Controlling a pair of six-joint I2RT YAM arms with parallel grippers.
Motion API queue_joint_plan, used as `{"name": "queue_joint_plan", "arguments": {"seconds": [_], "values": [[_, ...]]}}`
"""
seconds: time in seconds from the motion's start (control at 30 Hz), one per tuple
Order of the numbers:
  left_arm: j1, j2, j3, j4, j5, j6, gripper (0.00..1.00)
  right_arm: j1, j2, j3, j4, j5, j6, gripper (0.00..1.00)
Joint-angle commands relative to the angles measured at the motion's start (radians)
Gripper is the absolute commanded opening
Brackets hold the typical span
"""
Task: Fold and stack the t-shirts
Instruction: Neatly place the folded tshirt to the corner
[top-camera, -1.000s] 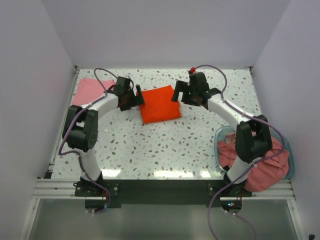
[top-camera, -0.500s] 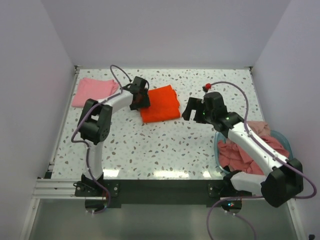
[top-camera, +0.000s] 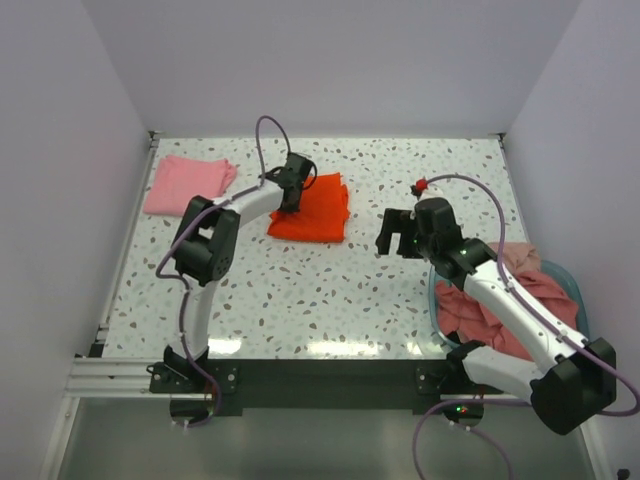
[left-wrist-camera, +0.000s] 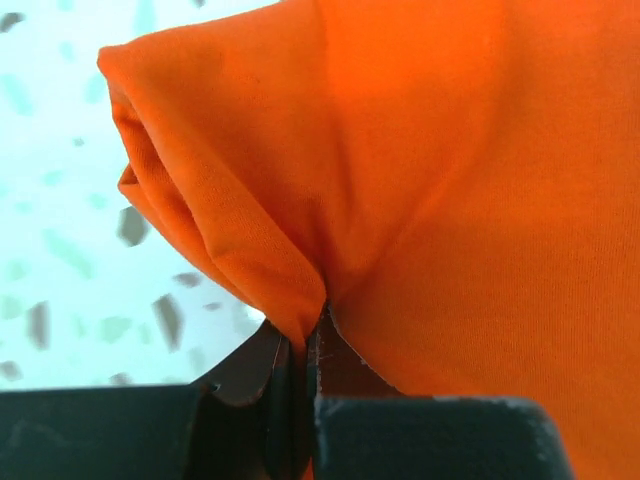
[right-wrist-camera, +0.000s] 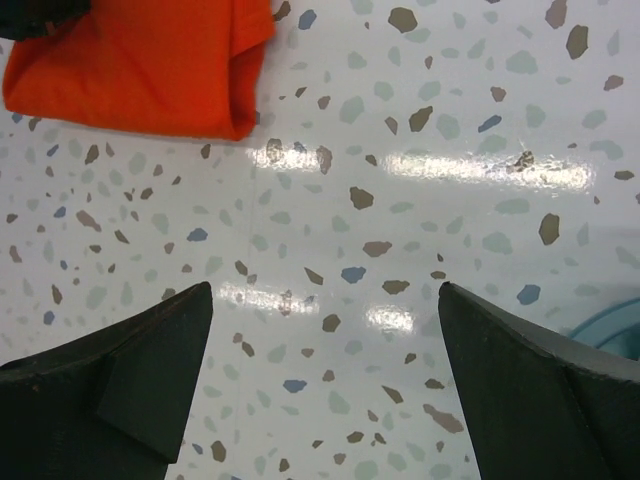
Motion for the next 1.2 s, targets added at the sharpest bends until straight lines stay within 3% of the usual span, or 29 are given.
{"name": "queue_joint_plan", "arguments": {"seconds": [0.0, 0.2, 0.57, 0.8, 1.17], "values": [[0.035, -0.102, -0.101, 0.024, -0.169, 0.339, 0.00, 0.002, -0.058, -0.025, 0.008, 0.053, -0.070, 0.99], [0.130, -0.284, -0.145, 0.099, -0.127, 0.583, 0.00, 0.000, -0.058, -0.038, -0.016, 0.150, -0.116, 0.99], [0.270, -0.332, -0.078, 0.145, -0.117, 0.870, 0.00, 0.000, -0.030, -0.040, -0.019, 0.214, -0.143, 0.99], [0.324, -0.280, 0.069, 0.088, -0.110, 0.876, 0.00, 0.000, 0.002, -0.037, -0.013, 0.213, -0.148, 0.99], [0.403, -0.344, 0.094, 0.090, -0.088, 0.866, 0.00, 0.000, 0.004, -0.031, -0.026, 0.233, -0.145, 0.99]]}}
